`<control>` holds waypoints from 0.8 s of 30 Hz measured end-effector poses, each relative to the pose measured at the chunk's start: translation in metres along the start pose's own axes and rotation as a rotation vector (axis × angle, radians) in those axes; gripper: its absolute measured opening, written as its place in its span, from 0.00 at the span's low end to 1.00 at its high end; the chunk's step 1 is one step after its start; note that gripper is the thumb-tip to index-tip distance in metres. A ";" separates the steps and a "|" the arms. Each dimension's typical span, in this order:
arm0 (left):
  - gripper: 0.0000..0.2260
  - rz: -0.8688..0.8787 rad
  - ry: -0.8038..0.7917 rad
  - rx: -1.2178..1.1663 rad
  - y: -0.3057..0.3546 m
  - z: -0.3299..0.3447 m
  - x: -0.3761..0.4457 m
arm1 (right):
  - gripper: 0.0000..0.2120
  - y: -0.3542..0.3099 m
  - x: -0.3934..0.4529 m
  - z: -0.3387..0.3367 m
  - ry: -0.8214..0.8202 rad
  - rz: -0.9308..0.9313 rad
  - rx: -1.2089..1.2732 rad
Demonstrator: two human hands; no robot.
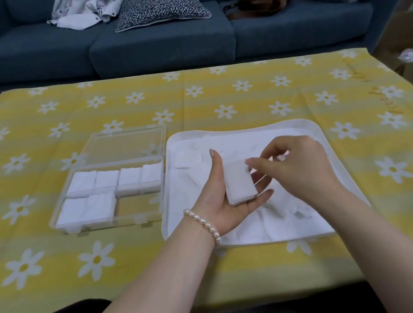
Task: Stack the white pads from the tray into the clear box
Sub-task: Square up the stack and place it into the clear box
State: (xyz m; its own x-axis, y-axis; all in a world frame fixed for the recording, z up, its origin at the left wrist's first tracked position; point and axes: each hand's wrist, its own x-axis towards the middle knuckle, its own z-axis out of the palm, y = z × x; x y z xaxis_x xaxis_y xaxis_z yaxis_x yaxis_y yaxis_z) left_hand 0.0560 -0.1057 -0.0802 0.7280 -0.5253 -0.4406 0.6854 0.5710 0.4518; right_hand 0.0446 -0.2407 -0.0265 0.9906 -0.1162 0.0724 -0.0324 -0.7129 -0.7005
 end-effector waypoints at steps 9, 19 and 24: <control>0.37 -0.078 0.025 0.093 -0.005 0.003 -0.002 | 0.43 0.002 -0.009 0.006 -0.387 -0.342 -0.417; 0.36 -0.072 0.173 0.214 -0.010 -0.001 0.002 | 0.33 0.000 -0.012 0.020 -0.419 -0.358 -0.493; 0.42 -0.067 0.169 0.205 -0.011 0.001 0.001 | 0.34 0.001 -0.011 0.021 -0.423 -0.331 -0.480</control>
State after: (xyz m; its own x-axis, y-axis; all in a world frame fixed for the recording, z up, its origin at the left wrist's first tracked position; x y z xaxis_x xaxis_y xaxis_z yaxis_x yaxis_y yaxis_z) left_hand 0.0493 -0.1132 -0.0844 0.6800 -0.4349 -0.5903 0.7331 0.3897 0.5574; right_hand 0.0363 -0.2257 -0.0429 0.9220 0.3674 -0.1227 0.3200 -0.9010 -0.2928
